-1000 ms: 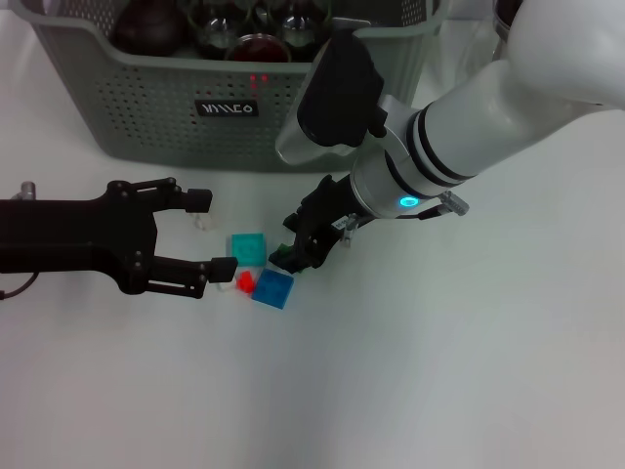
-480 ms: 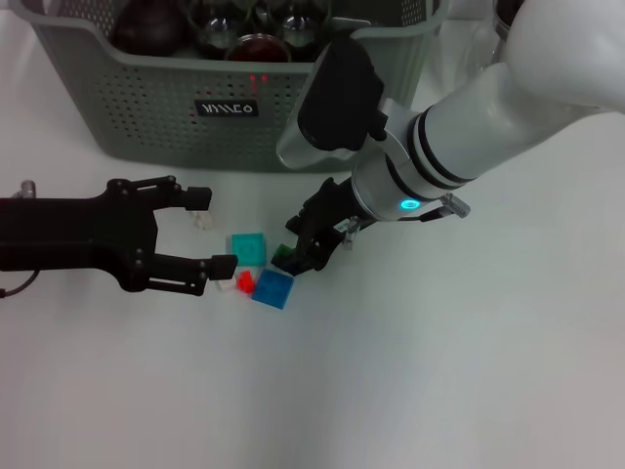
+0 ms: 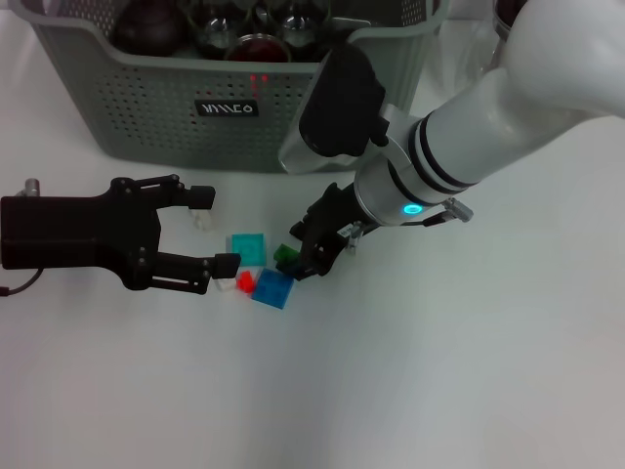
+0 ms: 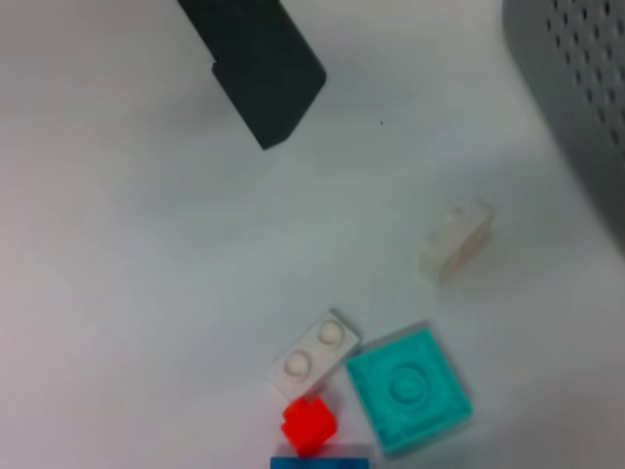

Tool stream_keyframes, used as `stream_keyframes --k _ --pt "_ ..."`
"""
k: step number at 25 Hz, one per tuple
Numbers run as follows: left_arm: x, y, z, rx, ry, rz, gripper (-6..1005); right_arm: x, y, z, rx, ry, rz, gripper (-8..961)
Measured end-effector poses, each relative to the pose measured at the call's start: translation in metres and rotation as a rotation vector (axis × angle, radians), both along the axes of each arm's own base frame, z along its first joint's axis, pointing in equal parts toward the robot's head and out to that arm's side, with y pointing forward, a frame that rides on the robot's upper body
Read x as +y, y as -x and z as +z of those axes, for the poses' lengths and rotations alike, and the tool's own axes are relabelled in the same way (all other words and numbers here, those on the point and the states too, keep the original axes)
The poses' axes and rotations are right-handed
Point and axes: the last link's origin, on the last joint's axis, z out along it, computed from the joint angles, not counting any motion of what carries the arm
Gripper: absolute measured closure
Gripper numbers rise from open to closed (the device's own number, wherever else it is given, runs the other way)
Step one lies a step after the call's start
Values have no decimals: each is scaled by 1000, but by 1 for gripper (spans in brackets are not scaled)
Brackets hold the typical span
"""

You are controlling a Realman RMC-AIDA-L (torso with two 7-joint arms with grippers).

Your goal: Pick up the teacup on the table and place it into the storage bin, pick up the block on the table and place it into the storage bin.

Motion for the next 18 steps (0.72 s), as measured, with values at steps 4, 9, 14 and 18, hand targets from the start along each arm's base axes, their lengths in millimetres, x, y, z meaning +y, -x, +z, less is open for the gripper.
stream_keyframes --k 4,9,14,18 --pt "0 0 0 1 -1 0 52 -1 0 -1 -4 5 1 441" --pt "0 0 0 1 -1 1 52 -2 0 -1 -6 7 1 569" --pt "0 0 0 1 -2 0 52 -3 3 -1 -6 14 15 725" --pt "0 0 0 1 -2 0 52 -3 8 6 9 33 28 757"
